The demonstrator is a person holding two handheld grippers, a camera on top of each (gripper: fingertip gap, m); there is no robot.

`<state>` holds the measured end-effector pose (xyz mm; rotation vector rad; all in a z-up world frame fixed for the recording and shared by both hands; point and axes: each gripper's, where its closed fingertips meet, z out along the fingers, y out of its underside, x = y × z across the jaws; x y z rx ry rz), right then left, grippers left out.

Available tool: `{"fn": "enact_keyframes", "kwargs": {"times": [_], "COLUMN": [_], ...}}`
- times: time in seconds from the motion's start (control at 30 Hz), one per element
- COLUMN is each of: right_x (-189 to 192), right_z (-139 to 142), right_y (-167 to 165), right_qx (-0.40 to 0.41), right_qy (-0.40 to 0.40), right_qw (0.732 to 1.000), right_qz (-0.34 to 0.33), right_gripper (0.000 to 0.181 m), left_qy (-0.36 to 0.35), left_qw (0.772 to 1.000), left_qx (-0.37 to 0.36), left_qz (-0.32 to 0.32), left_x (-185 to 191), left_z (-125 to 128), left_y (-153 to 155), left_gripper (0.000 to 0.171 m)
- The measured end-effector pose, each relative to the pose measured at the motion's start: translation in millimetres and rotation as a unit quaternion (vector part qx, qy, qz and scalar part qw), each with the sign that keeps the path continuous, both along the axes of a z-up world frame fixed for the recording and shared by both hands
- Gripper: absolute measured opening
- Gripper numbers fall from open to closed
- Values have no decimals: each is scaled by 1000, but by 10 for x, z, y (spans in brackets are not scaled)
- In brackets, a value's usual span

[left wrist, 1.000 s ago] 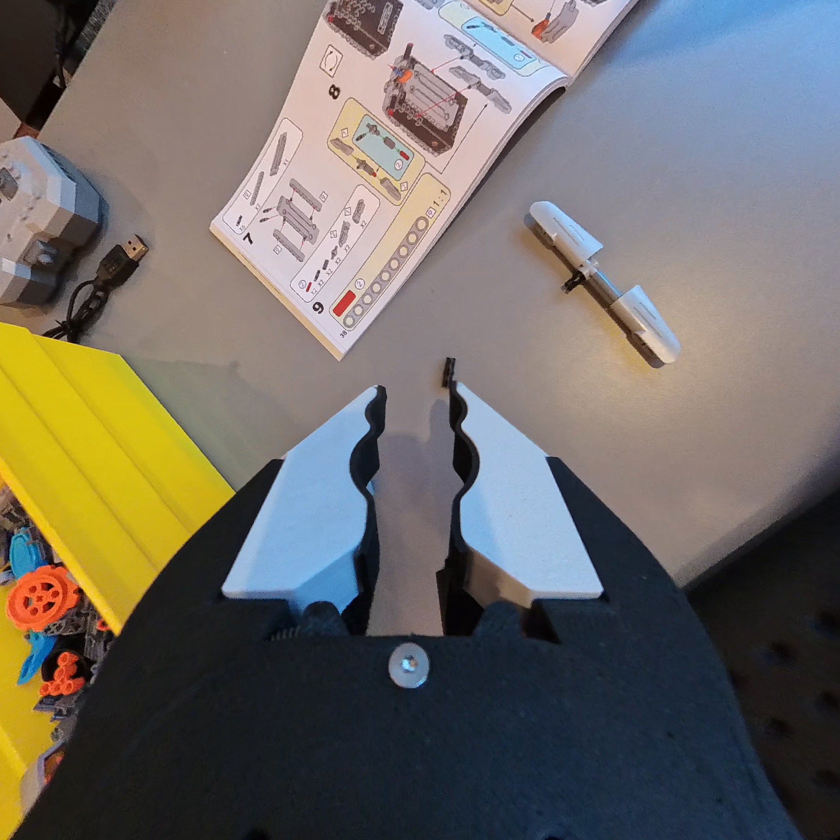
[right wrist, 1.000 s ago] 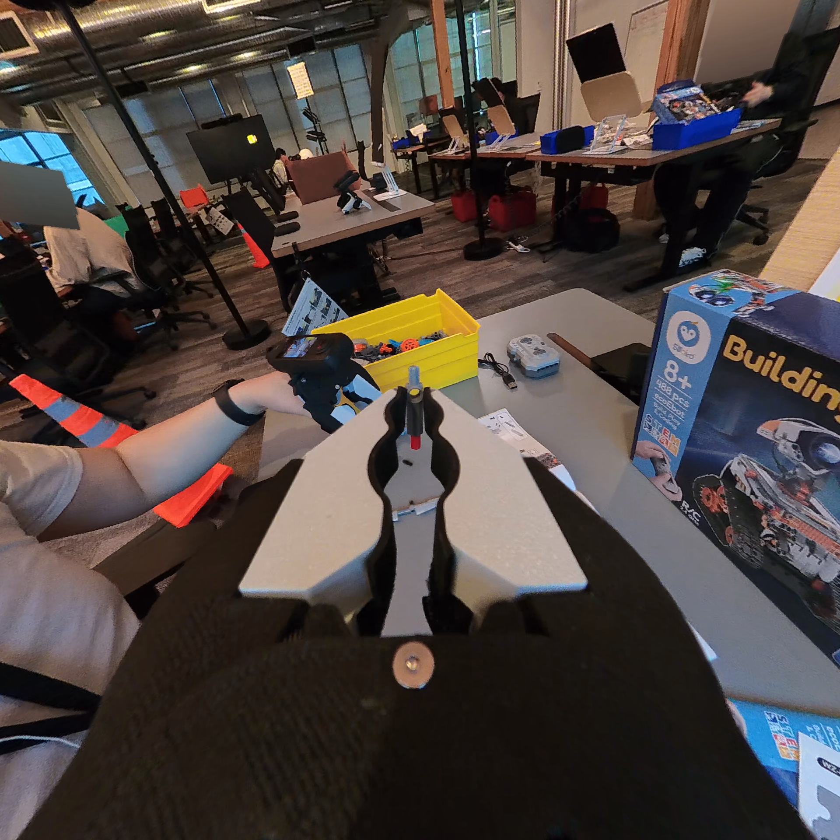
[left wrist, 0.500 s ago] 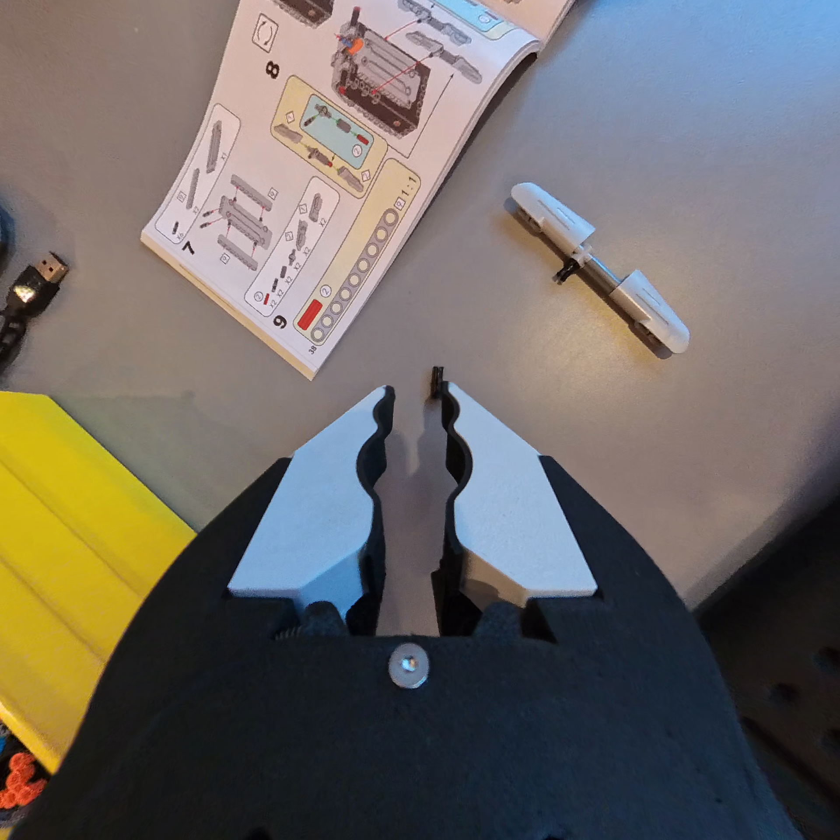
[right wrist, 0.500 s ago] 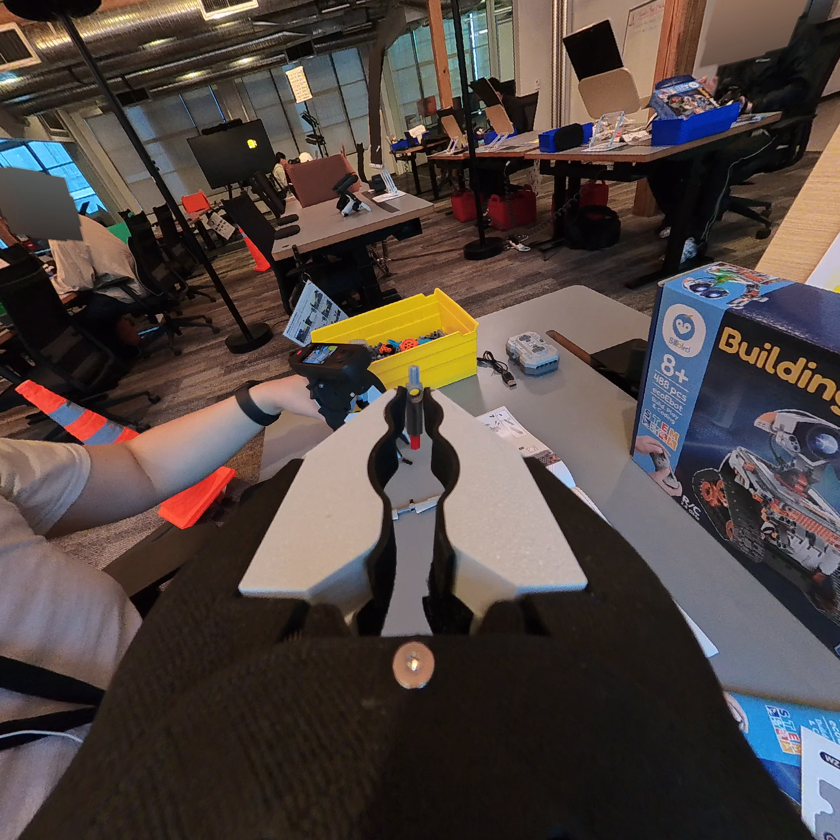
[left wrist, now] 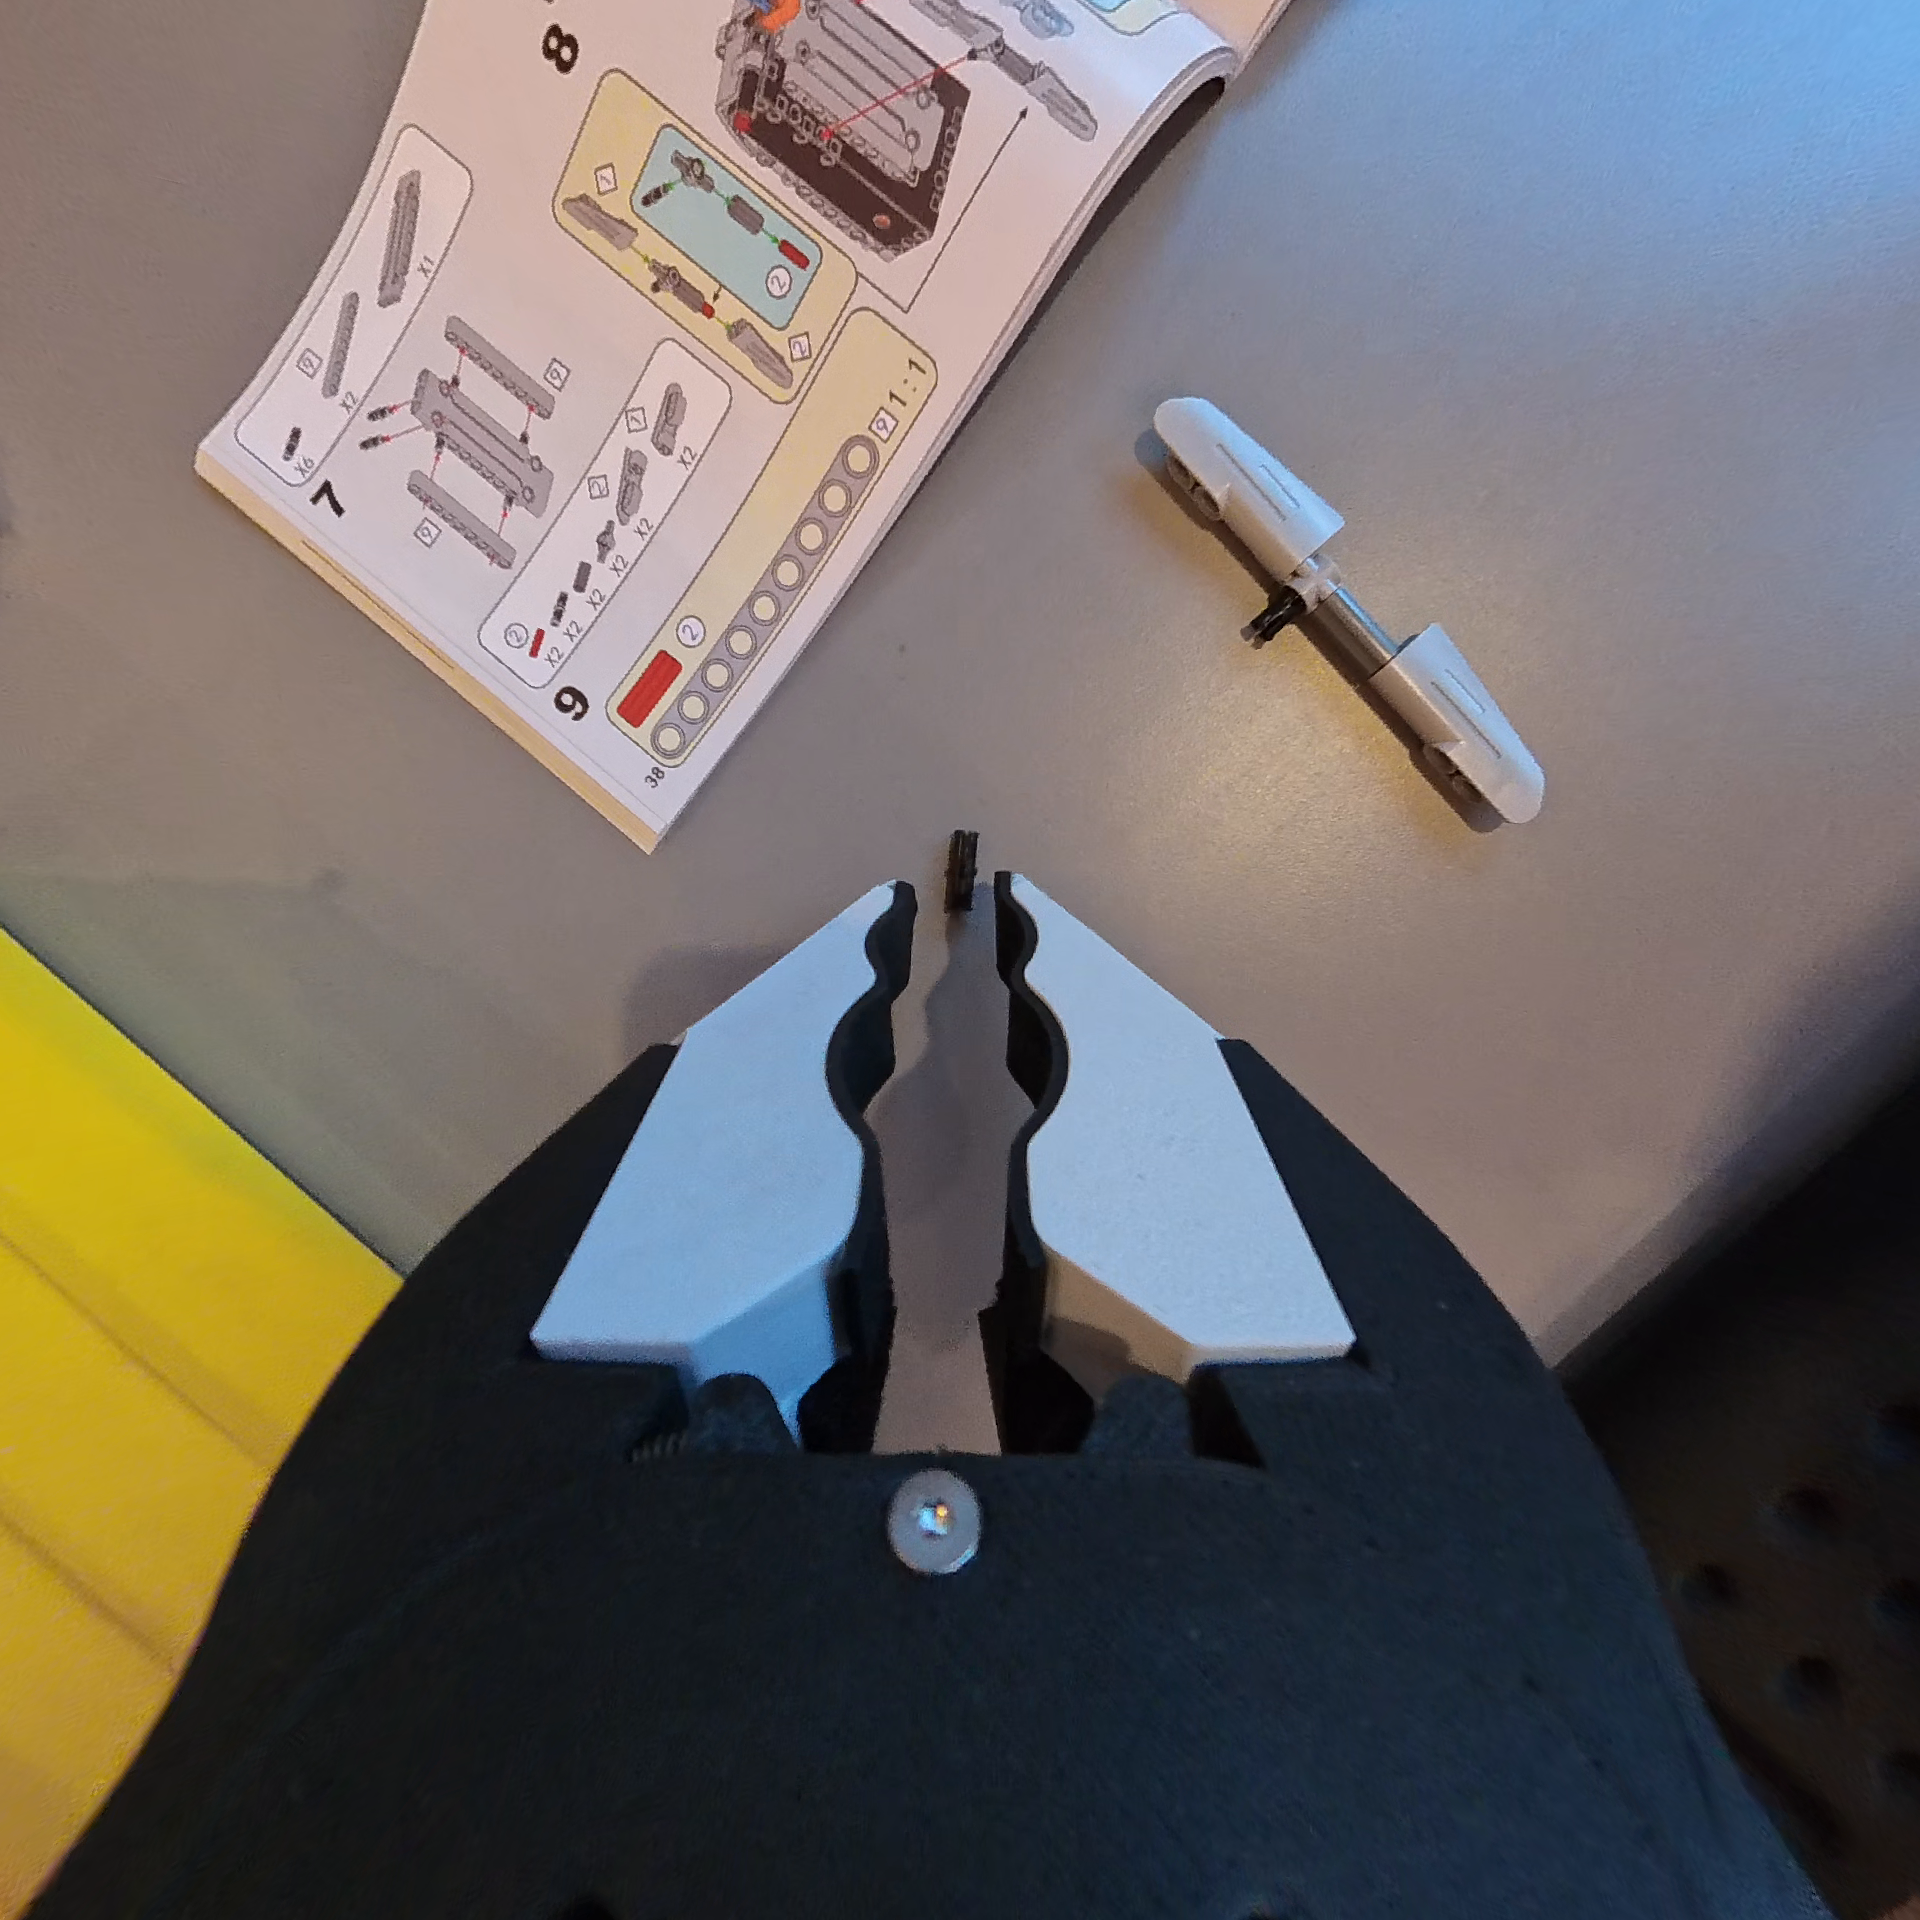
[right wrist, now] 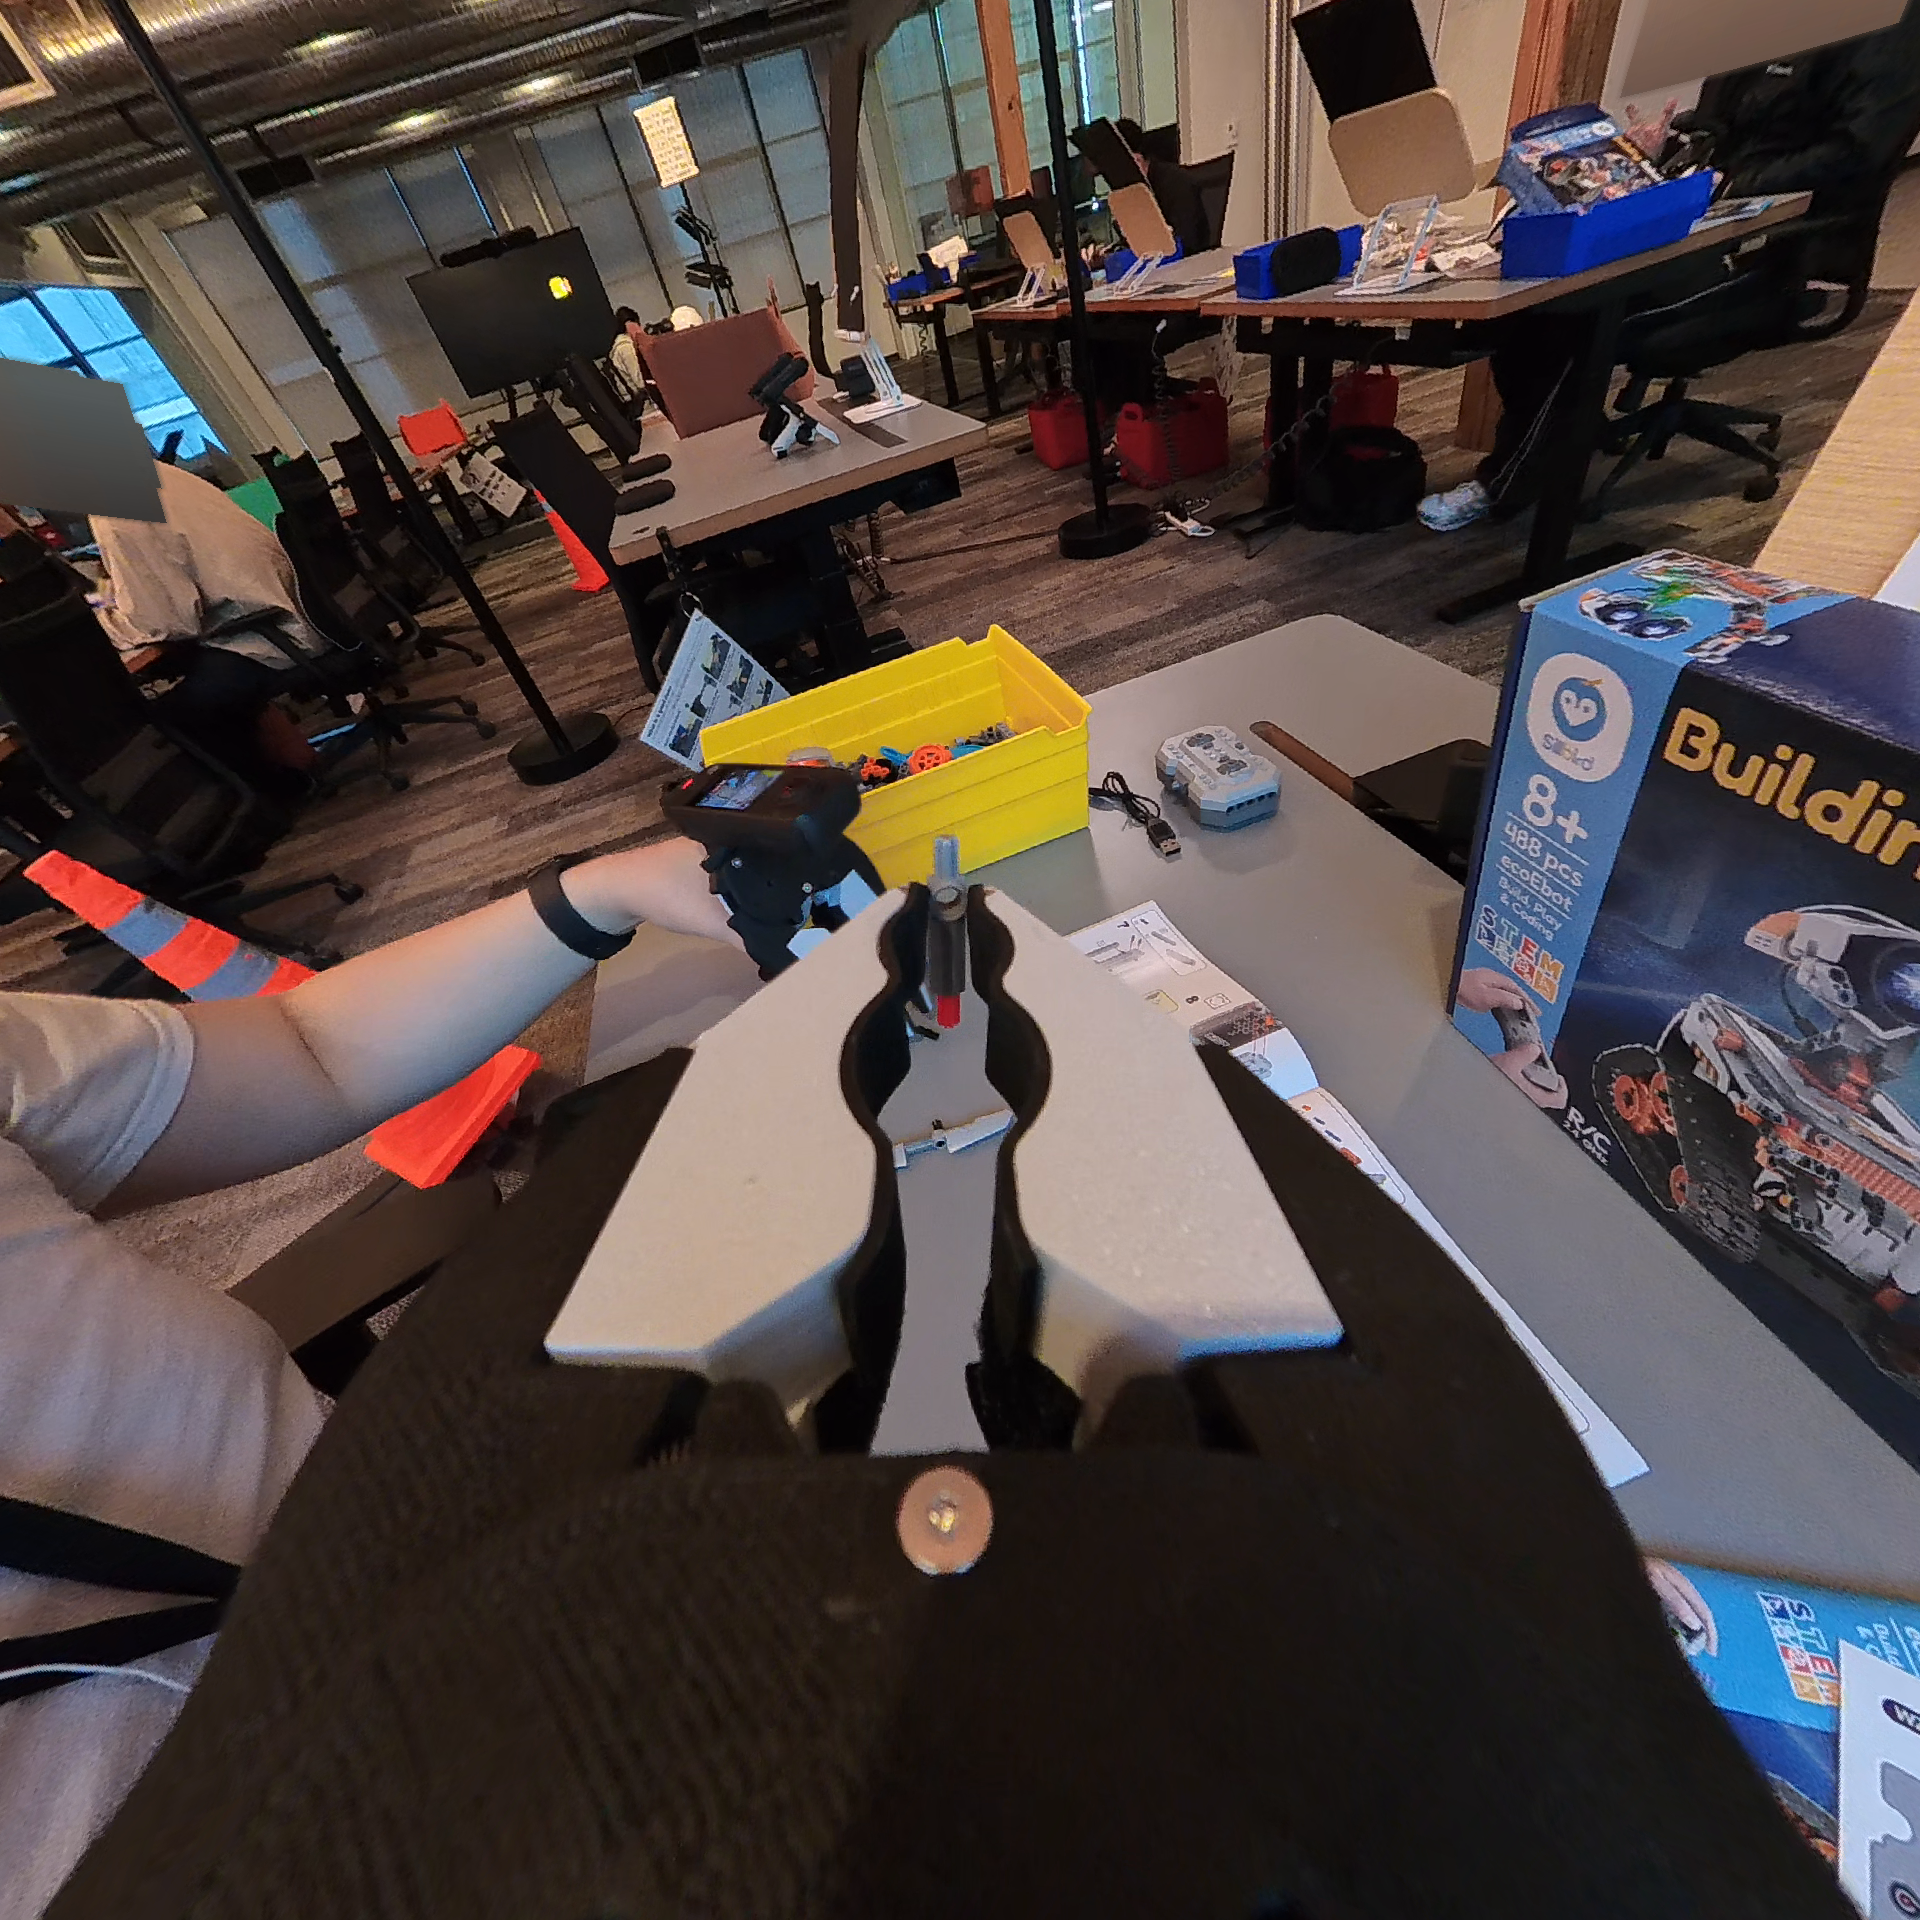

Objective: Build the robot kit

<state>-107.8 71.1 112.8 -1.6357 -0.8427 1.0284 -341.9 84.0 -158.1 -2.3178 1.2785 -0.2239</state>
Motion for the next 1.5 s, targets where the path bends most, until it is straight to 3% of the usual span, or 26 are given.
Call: {"fn": "enact_keyframes", "kwargs": {"times": [0.43,0.5,0.63,0.73,0.87,1.0,1.07,1.17,1.27,1.5], "right_x": [-93,-186,-492,-686,-664,-404,-292,-211,-212,-57], "right_z": [-102,-176,-447,-523,-375,-197,-109,-55,-129,-241], "right_y": [43,69,66,-76,-221,-230,-283,-315,-277,-292], "right_qx": [-15,-24,-71,-94,-84,-37,-18,-31,-19,126], "right_qy": [-5,-6,-2,23,52,49,56,74,46,-45], "right_qw": [1000,999,994,982,974,983,983,981,983,980], "right_qz": [8,20,86,161,205,172,171,176,175,146], "right_gripper": [5,5,5,5,5,5,5,5,5,5], "left_qy": [-6,-43,-177,-222,-249,-273,-286,-296,-313,-339], "left_qw": [1000,998,979,964,939,920,918,917,908,887], "left_qx": [22,43,65,77,96,62,55,51,-8,-83], "left_qz": [-5,-17,-74,-125,-218,-275,-270,-263,-279,-301], "left_x": [-3,142,694,1010,1439,1826,1947,1996,2041,2154], "left_z": [-29,215,1047,1550,2143,2514,2573,2466,2403,2349], "left_y": [24,-1,-179,-288,-413,-524,-509,-482,-556,-623], "left_gripper": [3,3,3,3,3,3,3,3,3,3]}}
